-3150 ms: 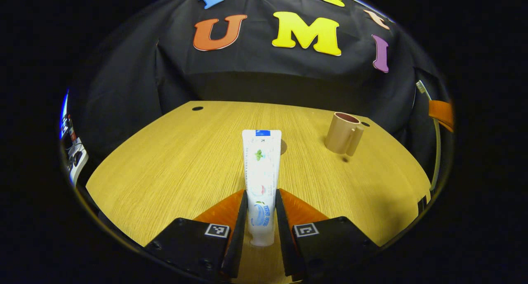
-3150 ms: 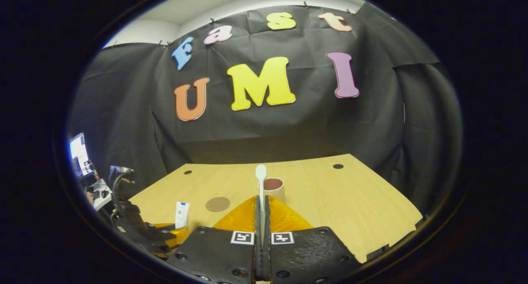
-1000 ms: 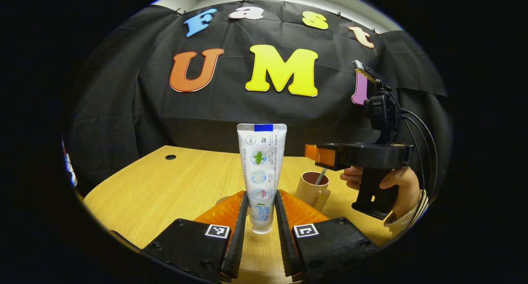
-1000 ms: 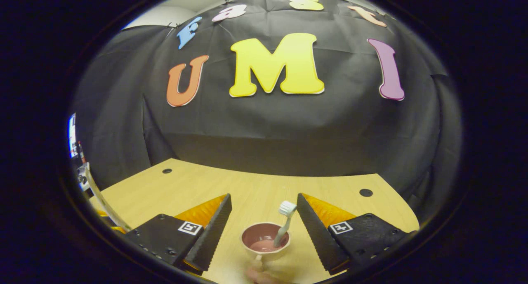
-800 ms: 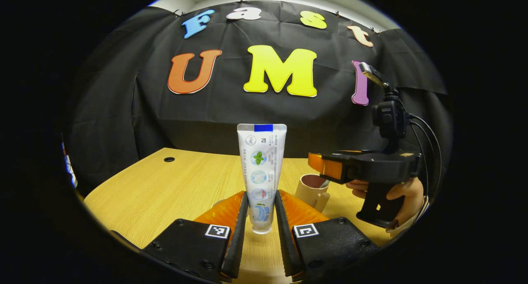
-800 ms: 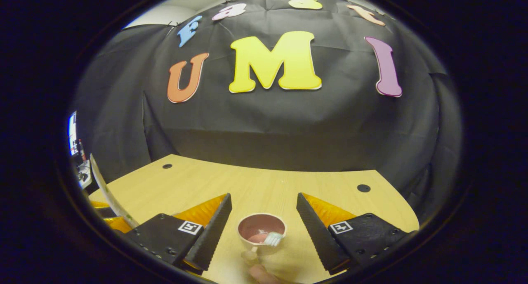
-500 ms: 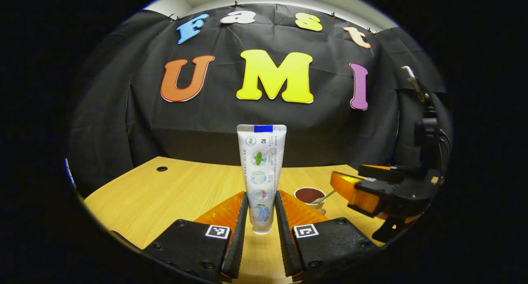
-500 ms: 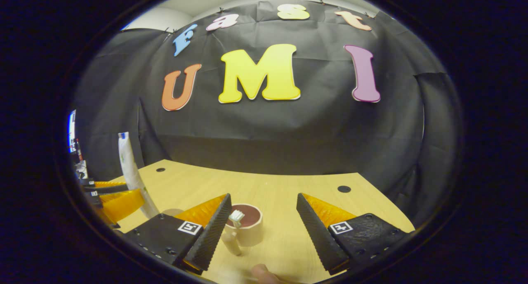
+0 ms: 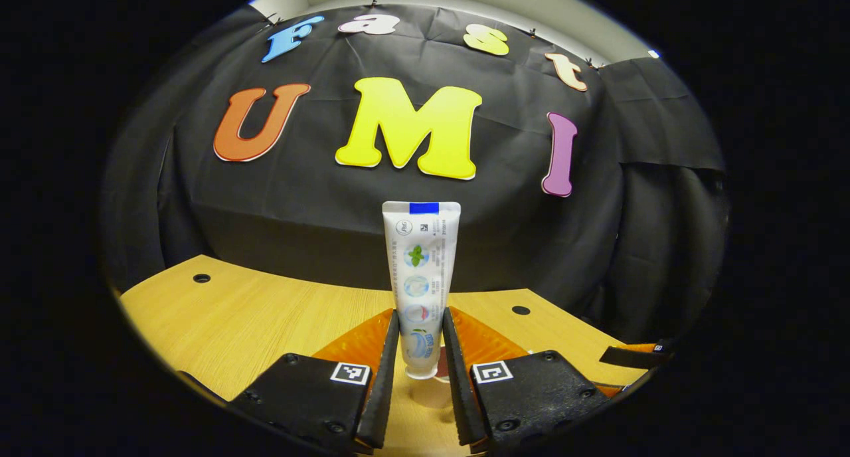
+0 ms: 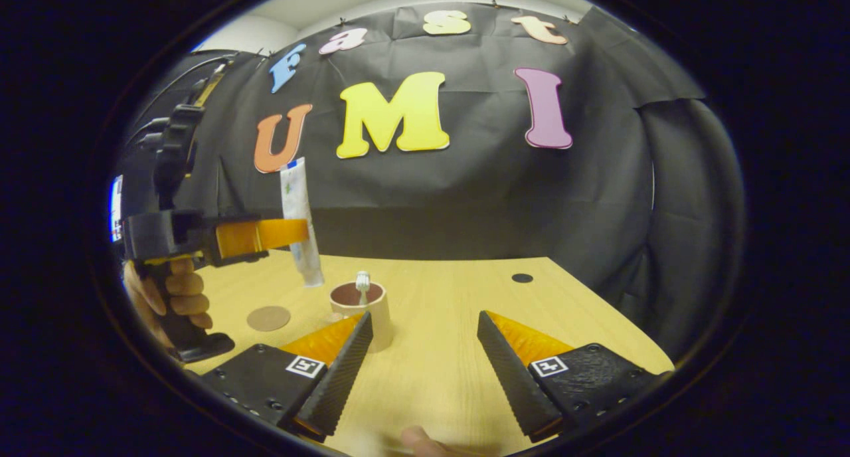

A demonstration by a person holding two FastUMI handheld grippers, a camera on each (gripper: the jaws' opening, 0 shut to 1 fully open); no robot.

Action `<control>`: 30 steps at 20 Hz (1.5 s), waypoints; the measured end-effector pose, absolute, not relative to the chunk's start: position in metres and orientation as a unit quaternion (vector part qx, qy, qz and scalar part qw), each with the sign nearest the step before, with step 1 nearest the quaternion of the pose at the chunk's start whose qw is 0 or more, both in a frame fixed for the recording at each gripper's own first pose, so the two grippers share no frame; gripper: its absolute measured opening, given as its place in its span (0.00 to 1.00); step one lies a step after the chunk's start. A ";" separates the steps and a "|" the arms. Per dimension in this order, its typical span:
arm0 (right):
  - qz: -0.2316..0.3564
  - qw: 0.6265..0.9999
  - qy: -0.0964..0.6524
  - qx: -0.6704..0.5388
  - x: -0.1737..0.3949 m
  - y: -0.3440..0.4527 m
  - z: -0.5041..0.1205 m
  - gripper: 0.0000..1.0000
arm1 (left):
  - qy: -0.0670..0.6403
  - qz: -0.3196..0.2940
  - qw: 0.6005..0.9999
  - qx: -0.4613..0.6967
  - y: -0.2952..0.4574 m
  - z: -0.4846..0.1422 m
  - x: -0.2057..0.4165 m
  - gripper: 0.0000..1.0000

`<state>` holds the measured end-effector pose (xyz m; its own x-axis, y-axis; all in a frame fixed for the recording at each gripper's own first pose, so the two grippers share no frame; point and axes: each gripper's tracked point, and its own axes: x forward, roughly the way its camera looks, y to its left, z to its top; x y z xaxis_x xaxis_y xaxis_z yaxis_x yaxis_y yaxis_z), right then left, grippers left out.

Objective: Put the toothbrush and toothpaste on the desktop into the cup, then pick up the cup and place it on the coaster on the desktop.

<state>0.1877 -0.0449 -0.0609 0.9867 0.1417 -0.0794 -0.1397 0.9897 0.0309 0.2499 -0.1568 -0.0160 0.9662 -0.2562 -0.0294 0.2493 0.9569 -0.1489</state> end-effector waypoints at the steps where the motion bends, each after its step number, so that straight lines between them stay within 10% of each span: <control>1: 0.073 0.996 0.047 0.010 0.189 -0.044 -0.065 0.94 | 0.021 -0.131 0.989 -0.066 -0.161 -0.015 0.253 0.42; 12: 0.061 0.996 0.062 0.030 0.186 -0.056 -0.070 0.97 | 0.031 -0.160 0.985 -0.059 -0.189 -0.020 0.250 0.45; 19: 0.071 0.993 0.087 0.041 0.166 -0.040 -0.069 0.96 | 0.020 -0.150 0.987 -0.055 -0.168 -0.006 0.217 0.63; 25: 0.086 0.989 0.120 0.029 0.165 -0.017 -0.066 0.96 | 0.002 -0.125 0.992 -0.035 -0.129 -0.005 0.183 0.98; 30: 0.104 0.984 0.145 -0.013 0.178 0.010 -0.052 0.96 | -0.004 -0.107 0.994 -0.023 -0.097 -0.009 0.158 0.98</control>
